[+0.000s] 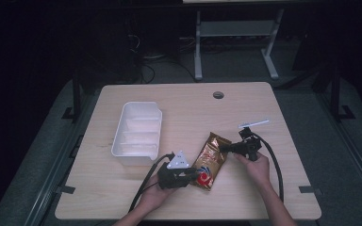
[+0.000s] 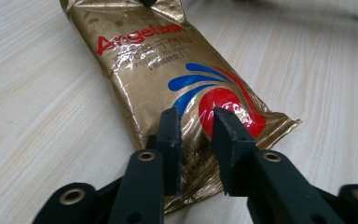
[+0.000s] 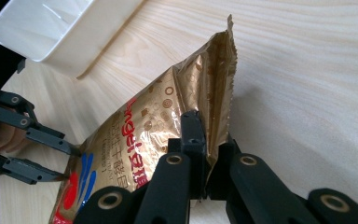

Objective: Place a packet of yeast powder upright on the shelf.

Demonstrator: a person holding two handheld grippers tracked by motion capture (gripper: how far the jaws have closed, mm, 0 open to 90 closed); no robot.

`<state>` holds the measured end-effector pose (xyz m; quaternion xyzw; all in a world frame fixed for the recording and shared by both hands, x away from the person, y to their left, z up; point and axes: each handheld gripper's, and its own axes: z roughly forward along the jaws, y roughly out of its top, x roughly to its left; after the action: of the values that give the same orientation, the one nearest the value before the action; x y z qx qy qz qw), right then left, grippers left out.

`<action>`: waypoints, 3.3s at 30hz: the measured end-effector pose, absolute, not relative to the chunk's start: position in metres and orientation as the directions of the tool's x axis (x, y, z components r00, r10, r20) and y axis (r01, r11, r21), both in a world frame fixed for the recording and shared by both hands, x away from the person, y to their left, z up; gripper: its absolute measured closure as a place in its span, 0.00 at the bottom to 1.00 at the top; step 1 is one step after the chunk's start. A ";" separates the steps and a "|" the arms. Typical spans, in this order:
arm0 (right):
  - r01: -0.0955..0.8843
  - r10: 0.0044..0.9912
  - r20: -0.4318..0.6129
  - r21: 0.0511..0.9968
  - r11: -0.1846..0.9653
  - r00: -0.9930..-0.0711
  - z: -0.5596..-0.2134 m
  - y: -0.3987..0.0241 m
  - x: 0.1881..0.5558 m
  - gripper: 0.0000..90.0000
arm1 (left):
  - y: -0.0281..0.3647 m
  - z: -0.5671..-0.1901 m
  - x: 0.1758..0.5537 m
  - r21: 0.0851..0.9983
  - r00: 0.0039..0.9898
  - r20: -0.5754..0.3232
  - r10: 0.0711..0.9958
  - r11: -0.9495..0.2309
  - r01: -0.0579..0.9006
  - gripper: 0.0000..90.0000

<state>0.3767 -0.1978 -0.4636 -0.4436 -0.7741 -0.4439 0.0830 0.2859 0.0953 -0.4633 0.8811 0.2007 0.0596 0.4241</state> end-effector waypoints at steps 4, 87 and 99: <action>0.747 0.606 0.515 0.629 0.213 -0.606 -0.457 -0.199 0.375 0.99 | 0.097 -0.460 0.283 0.773 0.913 -0.079 0.401 -0.553 0.310 0.70; 0.477 0.494 0.280 0.814 0.332 -0.823 -0.312 -0.131 0.392 0.99 | 0.145 -0.446 0.246 0.847 0.935 -0.048 0.352 -0.482 0.225 0.32; 0.455 0.466 0.274 0.824 0.337 -0.842 -0.300 -0.116 0.395 0.99 | 0.144 -0.446 0.245 0.847 0.939 -0.049 0.339 -0.484 0.219 0.32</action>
<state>0.3953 -0.1161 -0.2999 -0.2814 -0.8177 -0.5021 -0.0055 0.2451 0.1440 -0.4465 0.8590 0.1624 0.0627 0.4814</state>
